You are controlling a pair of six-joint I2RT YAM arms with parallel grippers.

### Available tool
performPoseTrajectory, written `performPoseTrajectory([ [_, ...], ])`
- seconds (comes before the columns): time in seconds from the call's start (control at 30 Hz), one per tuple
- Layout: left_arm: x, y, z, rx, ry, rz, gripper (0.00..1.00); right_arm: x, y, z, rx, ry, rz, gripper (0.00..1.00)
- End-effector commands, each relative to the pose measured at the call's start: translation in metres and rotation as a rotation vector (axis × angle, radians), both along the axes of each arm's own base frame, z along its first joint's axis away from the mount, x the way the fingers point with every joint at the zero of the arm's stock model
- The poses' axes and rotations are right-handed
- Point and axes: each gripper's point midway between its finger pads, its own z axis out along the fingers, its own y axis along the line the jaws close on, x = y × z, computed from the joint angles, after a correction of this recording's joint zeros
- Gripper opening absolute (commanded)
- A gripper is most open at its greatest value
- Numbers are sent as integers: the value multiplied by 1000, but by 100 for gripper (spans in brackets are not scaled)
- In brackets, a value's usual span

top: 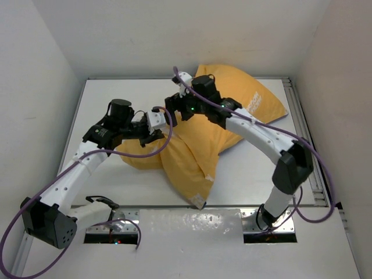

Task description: Put the pillow into the pillowcase

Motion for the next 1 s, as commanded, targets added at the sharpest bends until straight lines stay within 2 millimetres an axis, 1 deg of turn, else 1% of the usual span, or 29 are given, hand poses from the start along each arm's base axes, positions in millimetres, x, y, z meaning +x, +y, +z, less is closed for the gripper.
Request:
performPoseTrajectory([
  [0.0, -13, -8, 26, -47, -87, -86, 0, 29, -17, -65, -190, 58, -164, 99],
  [0.07, -20, -8, 22, -40, -75, -110, 0, 30, -12, -85, -226, 83, -143, 99],
  [0.1, -23, -8, 21, -37, -76, -115, 0, 28, -4, -105, -253, 112, -116, 99],
  [0.17, -25, -5, 15, -15, -73, -117, 0, 16, 6, -124, -284, 131, -39, 99],
  [0.2, -25, -4, 10, -4, -74, -116, 0, 7, 11, -144, -322, 147, -10, 99],
  [0.23, -24, -1, 8, 10, -77, -102, 0, 6, 9, -156, -350, 145, -9, 99],
  [0.27, -24, -1, 5, 17, -73, -102, 0, 3, 3, -176, -382, 176, -19, 91],
  [0.3, -24, 0, 3, 25, -74, -103, 0, 4, -3, -185, -393, 195, -42, 79],
  [0.33, -24, 1, 0, 35, -71, -100, 0, 5, -6, -188, -374, 220, -71, 61],
  [0.37, -23, 3, -2, 43, -68, -99, 0, 7, -9, -190, -347, 239, -98, 38],
  [0.4, -23, 3, -5, 49, -61, -95, 7, 5, -29, -207, -344, 290, -142, 12],
  [0.43, -21, 4, -4, 53, -48, -73, 22, 18, -25, -183, -237, 250, -187, 0],
  [0.47, -17, 6, -6, 58, -38, -55, 39, 15, -39, -190, -207, 285, -197, 0],
  [0.5, -6, 9, -1, 51, -29, 26, 98, 21, -38, -171, -135, 258, -207, 0],
  [0.53, 8, 16, 3, 35, -15, 123, 100, 23, -41, -165, -104, 260, -203, 0],
  [0.57, 23, 25, 4, 27, -6, 235, 100, 20, -45, -163, -68, 279, -176, 0],
  [0.6, 45, 42, 9, 12, -10, 407, 100, 23, -44, -146, -15, 246, -161, 0],
  [0.63, 59, 58, 4, 21, -2, 488, 100, 21, -43, -139, 17, 250, -139, 0],
  [0.67, 65, 65, -1, 30, 6, 534, 100, 18, -44, -138, 33, 253, -135, 0],
  [0.7, 71, 72, -15, 70, 36, 556, 100, 19, -41, -128, 63, 238, -129, 0],
  [0.73, 71, 71, -23, 93, 57, 547, 100, 17, -39, -124, 78, 240, -122, 0],
  [0.8, 72, 74, -38, 144, 89, 587, 100, 16, -33, -112, 134, 249, -113, 0],
  [0.83, 74, 73, -50, 176, 106, 598, 100, 14, -33, -105, 159, 250, -116, 0],
  [0.87, 82, 83, -59, 212, 86, 676, 100, 15, -31, -97, 192, 243, -119, 0],
  [0.9, 88, 89, -66, 234, 81, 715, 100, 17, -32, -93, 209, 240, -127, 0],
  [0.97, 98, 98, -71, 242, 64, 764, 100, 18, -35, -80, 246, 234, -140, 0],
])
